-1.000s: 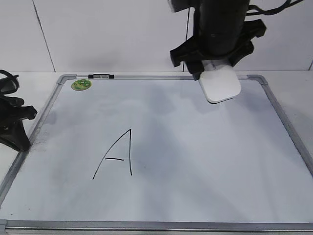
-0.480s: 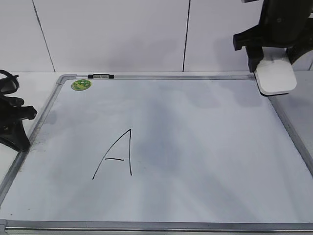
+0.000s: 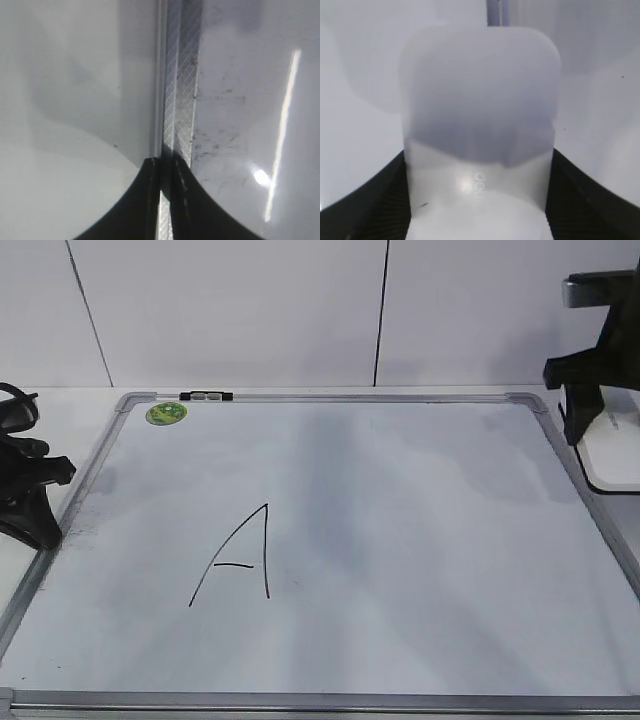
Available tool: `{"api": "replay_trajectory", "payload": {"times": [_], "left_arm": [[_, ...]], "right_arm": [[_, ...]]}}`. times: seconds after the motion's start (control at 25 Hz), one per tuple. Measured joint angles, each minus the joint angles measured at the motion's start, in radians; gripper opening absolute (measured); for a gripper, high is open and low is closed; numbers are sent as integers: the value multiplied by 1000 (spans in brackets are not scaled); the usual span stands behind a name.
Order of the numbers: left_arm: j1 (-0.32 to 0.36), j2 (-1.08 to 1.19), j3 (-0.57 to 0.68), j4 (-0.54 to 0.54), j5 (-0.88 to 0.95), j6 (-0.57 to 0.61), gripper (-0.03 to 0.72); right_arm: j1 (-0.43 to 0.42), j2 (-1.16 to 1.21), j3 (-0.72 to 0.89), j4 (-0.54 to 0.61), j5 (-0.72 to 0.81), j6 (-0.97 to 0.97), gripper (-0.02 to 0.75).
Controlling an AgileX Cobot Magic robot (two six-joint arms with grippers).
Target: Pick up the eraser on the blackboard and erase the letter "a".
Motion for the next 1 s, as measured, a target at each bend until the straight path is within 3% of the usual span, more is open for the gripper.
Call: {"api": "replay_trajectory", "payload": {"times": [1.0], "left_arm": [[0,0,0,0,2,0,21]], "right_arm": [[-12,197,10,57,-13,-37,529]]}}
